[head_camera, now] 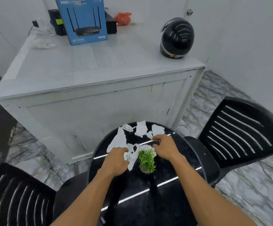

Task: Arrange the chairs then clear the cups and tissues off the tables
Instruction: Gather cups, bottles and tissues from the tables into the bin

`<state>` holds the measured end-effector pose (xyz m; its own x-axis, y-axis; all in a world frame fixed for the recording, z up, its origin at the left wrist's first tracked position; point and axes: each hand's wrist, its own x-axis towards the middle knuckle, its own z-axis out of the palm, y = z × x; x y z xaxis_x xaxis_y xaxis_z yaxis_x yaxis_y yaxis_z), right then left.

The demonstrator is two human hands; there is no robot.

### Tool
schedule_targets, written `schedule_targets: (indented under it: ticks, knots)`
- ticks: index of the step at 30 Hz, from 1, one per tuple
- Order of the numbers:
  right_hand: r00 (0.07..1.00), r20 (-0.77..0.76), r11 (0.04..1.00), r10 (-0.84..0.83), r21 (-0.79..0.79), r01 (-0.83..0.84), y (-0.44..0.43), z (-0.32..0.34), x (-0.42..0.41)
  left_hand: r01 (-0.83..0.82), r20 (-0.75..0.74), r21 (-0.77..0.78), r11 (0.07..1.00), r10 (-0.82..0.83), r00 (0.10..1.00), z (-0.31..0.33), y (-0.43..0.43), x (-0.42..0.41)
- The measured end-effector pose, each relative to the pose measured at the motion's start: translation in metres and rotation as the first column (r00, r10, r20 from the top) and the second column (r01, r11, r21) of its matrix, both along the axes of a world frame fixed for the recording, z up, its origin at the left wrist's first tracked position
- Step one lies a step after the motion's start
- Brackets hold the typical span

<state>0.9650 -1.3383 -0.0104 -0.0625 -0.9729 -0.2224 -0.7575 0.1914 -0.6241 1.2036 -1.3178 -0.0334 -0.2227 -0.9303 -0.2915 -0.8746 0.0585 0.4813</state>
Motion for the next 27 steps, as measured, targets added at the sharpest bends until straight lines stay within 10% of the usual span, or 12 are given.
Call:
schedule_targets:
  ticks: [12,27]
  knots:
    - [0.948,-0.003,0.903,0.318,0.306,-0.302,-0.071,-0.097,-0.021,-0.098,0.02,0.209,0.973,0.095,0.995,-0.061,-0.032,-0.043]
    - [0.921,-0.012,0.914,0.39,0.126,-0.385,-0.072,-0.133,-0.033,-0.029,0.029,0.194,0.98,0.024,0.999,-0.1,-0.034,-0.058]
